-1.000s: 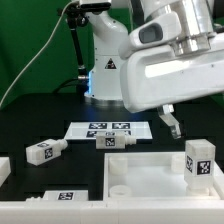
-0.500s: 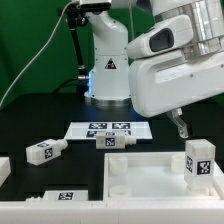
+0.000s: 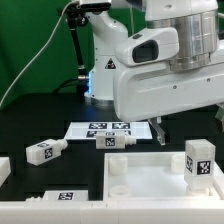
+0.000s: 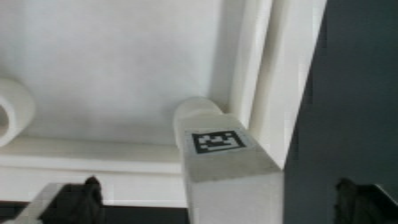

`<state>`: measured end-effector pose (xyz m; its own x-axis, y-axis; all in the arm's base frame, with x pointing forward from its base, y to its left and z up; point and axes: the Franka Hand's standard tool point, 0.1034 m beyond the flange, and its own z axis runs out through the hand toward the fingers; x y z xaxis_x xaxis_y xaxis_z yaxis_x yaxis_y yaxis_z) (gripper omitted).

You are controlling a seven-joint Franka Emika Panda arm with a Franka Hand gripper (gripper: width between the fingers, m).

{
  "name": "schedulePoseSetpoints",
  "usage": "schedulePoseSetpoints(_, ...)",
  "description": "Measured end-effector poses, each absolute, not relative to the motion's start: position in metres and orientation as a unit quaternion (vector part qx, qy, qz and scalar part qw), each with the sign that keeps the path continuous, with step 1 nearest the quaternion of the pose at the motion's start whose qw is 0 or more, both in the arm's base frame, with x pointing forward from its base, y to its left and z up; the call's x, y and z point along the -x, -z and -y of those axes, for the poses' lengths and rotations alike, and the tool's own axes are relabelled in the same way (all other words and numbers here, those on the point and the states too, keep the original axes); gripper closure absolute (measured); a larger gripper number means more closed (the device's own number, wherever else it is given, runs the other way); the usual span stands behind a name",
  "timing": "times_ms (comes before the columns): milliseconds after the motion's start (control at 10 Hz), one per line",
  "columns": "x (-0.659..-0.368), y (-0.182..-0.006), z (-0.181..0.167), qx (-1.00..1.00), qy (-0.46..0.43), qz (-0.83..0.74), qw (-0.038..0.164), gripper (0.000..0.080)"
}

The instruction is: Assemble one leg

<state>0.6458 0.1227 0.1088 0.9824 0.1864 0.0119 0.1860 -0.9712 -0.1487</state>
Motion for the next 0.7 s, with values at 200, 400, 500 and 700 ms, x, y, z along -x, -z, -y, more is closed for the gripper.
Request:
schedulePoseSetpoints(200, -0.646, -0.109, -0.123, 0.993, -0.001, 0.094, 0.075, 0.0151)
schedulePoseSetpoints(400, -0.649, -0.112, -0.126, 0.998, -0.007, 0.043, 0.055, 0.0151)
schedulePoseSetpoints(500, -0.652, -0.11, -0.133, 0.998, -0.006, 0.033, 0.048, 0.0151)
schedulePoseSetpoints(700, -0.653, -0.101, -0.138, 0.998, -0.007, 0.028, 0.048, 0.0151)
